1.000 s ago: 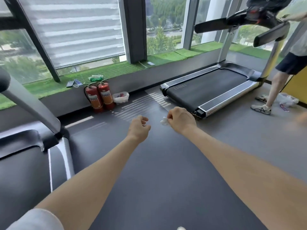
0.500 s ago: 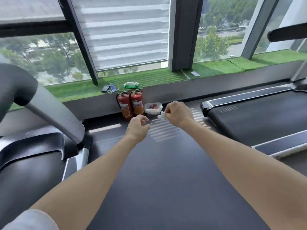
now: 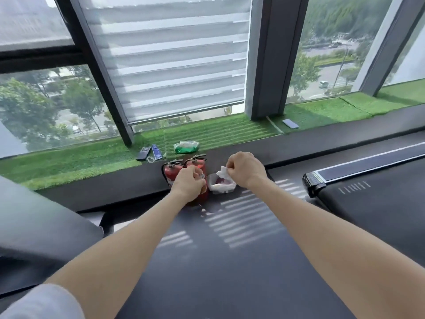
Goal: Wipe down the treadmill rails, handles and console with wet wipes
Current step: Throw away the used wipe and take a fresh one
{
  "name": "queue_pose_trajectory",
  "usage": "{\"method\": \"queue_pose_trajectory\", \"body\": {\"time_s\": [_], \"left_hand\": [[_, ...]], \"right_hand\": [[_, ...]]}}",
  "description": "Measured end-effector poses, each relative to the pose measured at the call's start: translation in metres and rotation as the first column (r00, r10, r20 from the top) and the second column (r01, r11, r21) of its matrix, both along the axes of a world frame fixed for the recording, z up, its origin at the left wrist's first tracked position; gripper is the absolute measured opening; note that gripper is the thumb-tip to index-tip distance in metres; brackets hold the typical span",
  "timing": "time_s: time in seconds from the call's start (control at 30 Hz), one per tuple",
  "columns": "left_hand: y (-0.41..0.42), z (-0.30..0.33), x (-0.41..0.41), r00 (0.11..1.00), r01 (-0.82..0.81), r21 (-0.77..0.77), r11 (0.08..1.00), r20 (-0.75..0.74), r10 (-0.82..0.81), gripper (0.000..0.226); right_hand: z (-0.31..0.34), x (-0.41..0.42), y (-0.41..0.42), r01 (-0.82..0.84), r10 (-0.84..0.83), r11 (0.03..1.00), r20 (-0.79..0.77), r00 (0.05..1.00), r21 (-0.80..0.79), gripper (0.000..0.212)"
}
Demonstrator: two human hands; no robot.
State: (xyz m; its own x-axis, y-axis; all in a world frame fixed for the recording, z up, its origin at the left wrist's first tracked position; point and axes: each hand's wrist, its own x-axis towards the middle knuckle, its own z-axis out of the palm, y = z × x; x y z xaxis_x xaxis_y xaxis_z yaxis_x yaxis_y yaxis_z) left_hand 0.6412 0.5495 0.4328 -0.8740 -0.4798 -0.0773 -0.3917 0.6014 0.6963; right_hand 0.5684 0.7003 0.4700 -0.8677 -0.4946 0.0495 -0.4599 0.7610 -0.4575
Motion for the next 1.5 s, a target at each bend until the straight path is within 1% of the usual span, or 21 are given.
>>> {"method": "queue_pose_trajectory", "body": {"time_s": [0.07, 0.13, 0.23, 0.33, 0.47, 0.6, 0.67, 0.73, 0.83, 0.97, 1.13, 1.23, 1.33, 1.4, 1.5], "left_hand": [[-0.026, 0.007, -0.054, 1.0, 0.022, 0.016, 1.0, -0.019, -0.022, 0.024], [-0.042, 0.005, -0.097, 1.0, 0.009, 0.067, 0.998, 0.001, -0.01, 0.024], [-0.061, -0.008, -0.162, 0.998, 0.053, 0.12, 0.991, 0.027, -0.057, 0.024], [-0.087, -0.024, -0.227, 0.997, 0.048, 0.15, 0.988, 0.052, -0.057, 0.024], [-0.129, -0.055, -0.32, 0.997, 0.01, 0.103, 0.995, 0.074, -0.018, 0.027], [-0.165, -0.094, -0.427, 0.991, 0.035, 0.016, 0.999, 0.128, -0.037, 0.031], [-0.176, -0.114, -0.477, 0.984, 0.056, -0.005, 0.998, 0.169, -0.055, 0.033], [-0.187, -0.139, -0.522, 0.976, 0.053, 0.005, 0.999, 0.21, -0.053, 0.035], [-0.201, -0.18, -0.575, 0.961, 0.006, 0.062, 0.998, 0.274, -0.023, 0.035], [-0.22, -0.249, -0.623, 0.934, -0.002, 0.081, 0.997, 0.355, -0.027, 0.035], [-0.237, -0.33, -0.66, 0.899, -0.006, 0.06, 0.998, 0.438, -0.021, 0.035], [-0.245, -0.364, -0.673, 0.882, 0.003, 0.062, 0.998, 0.47, -0.032, 0.035], [-0.256, -0.382, -0.683, 0.885, -0.008, 0.066, 0.998, 0.464, -0.024, 0.034], [-0.266, -0.384, -0.685, 0.882, -0.031, 0.063, 0.998, 0.471, -0.002, 0.034], [-0.284, -0.382, -0.685, 0.895, -0.081, 0.071, 0.994, 0.444, 0.041, 0.031]], "right_hand": [[0.001, -0.044, -0.022, 0.025, -0.025, 0.999, 0.002, 1.0, -0.027, 0.016], [0.0, -0.081, -0.038, 0.037, -0.036, 0.999, 0.033, 0.999, -0.009, 0.015], [-0.011, -0.15, -0.059, 0.072, -0.073, 0.997, 0.059, 0.996, 0.027, 0.015], [-0.032, -0.224, -0.085, 0.081, -0.082, 0.997, 0.087, 0.993, 0.019, 0.016], [-0.072, -0.334, -0.132, 0.019, -0.021, 1.0, 0.1, 0.995, 0.016, 0.017], [-0.117, -0.454, -0.18, -0.008, 0.009, 1.0, 0.114, 0.993, -0.012, 0.015], [-0.141, -0.503, -0.196, -0.037, 0.034, 0.999, 0.137, 0.99, 0.022, 0.011], [-0.169, -0.547, -0.209, -0.06, 0.05, 0.996, 0.154, 0.987, 0.065, 0.011], [-0.215, -0.603, -0.229, -0.086, 0.055, 0.987, 0.212, 0.976, 0.138, 0.012], [-0.289, -0.654, -0.255, -0.158, 0.082, 0.95, 0.272, 0.959, 0.271, 0.019], [-0.383, -0.685, -0.274, -0.205, 0.094, 0.929, 0.338, 0.937, 0.309, 0.025], [-0.427, -0.698, -0.281, -0.222, 0.082, 0.924, 0.406, 0.91, 0.311, 0.034], [-0.45, -0.708, -0.285, -0.253, 0.099, 0.907, 0.413, 0.905, 0.337, 0.032], [-0.453, -0.715, -0.289, -0.228, 0.065, 0.908, 0.421, 0.905, 0.351, 0.034], [-0.448, -0.725, -0.304, -0.21, 0.062, 0.927, 0.426, 0.903, 0.31, 0.036]]}}
